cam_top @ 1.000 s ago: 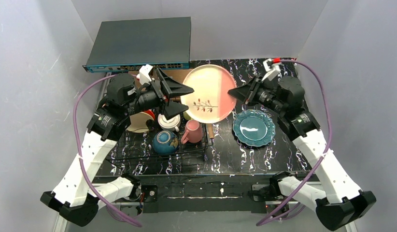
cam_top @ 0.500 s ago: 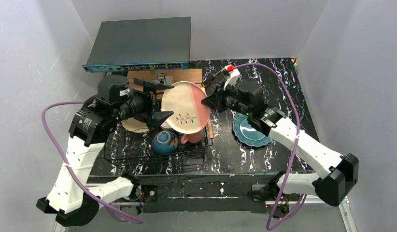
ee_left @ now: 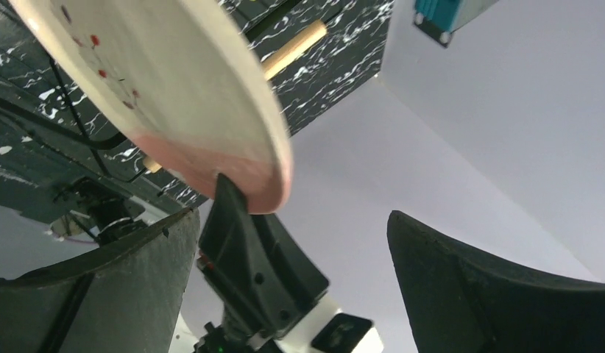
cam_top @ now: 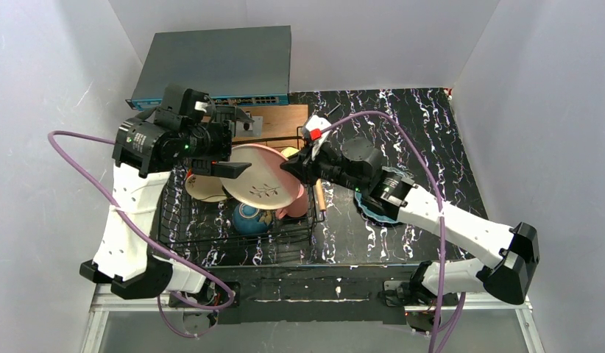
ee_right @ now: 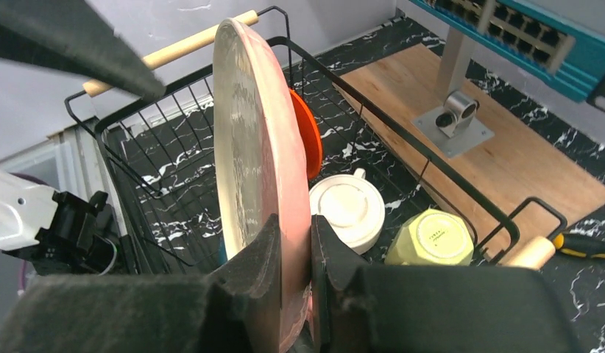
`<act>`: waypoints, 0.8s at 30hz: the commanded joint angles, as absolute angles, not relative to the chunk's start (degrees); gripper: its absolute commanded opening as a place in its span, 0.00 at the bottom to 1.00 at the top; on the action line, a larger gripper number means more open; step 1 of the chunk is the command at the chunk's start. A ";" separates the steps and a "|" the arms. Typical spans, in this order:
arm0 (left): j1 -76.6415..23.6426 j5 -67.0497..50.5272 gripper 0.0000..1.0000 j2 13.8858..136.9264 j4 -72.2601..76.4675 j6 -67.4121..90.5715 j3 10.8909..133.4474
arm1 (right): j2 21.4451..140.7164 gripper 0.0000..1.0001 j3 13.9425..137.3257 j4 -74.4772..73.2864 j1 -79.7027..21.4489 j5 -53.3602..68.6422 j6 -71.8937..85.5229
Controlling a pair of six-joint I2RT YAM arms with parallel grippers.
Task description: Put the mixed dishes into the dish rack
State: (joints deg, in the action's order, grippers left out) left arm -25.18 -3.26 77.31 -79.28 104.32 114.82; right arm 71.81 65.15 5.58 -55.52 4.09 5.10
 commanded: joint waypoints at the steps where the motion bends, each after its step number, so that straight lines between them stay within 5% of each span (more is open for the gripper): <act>1: -24.32 2.17 0.98 79.00 -88.63 102.36 122.64 | 71.41 0.01 70.97 20.54 -57.98 0.80 -2.33; 14: -24.01 3.62 0.98 76.12 -90.33 98.79 115.35 | 76.47 0.01 73.32 25.54 -66.70 -6.69 -17.32; 20: -23.91 5.23 0.73 72.20 -86.25 97.99 108.87 | 77.79 0.01 74.19 27.28 -70.95 -11.44 -24.47; 24: -23.69 5.05 0.71 70.65 -85.94 98.85 106.29 | 78.80 0.01 74.80 28.72 -73.37 -14.84 -28.77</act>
